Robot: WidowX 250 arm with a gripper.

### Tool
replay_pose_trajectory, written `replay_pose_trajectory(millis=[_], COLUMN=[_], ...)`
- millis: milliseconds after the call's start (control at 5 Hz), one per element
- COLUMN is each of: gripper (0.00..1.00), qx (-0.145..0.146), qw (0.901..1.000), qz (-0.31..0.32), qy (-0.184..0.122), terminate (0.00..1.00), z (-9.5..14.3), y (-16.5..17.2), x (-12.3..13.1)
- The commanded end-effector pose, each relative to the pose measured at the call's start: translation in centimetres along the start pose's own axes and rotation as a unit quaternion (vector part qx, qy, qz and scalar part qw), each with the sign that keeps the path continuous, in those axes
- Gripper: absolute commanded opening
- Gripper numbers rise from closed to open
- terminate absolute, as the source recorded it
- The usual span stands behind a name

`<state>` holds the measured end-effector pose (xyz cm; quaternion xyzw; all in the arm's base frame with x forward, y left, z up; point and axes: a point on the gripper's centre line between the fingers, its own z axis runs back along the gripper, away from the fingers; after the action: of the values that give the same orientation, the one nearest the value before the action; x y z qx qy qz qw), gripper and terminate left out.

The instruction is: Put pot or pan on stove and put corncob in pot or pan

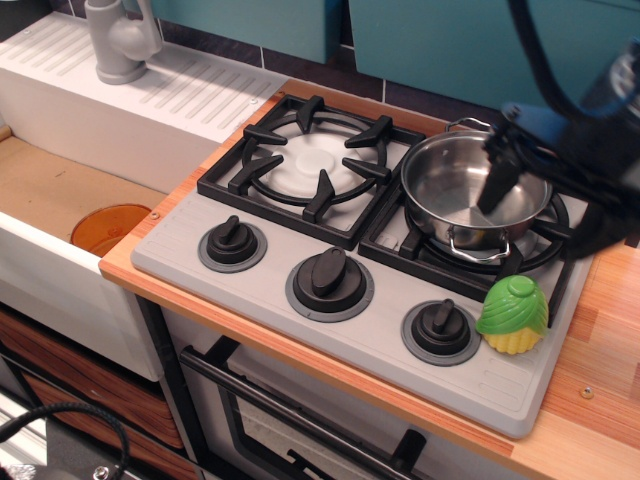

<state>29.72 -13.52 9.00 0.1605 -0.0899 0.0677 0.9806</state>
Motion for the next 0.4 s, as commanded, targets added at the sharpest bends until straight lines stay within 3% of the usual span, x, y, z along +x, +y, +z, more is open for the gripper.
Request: replay_pose_trajectory(millis=[0,200], gripper=[1.00,1.00], qx=[0.016,0.008], qw=[0.9996,0.9994], qz=[0.001,0.003], qy=[-0.022,-0.032], terminate=[0.00,0.00], z=[1.3,0.0], y=[-0.2,-0.7], x=[-1.6,-2.7])
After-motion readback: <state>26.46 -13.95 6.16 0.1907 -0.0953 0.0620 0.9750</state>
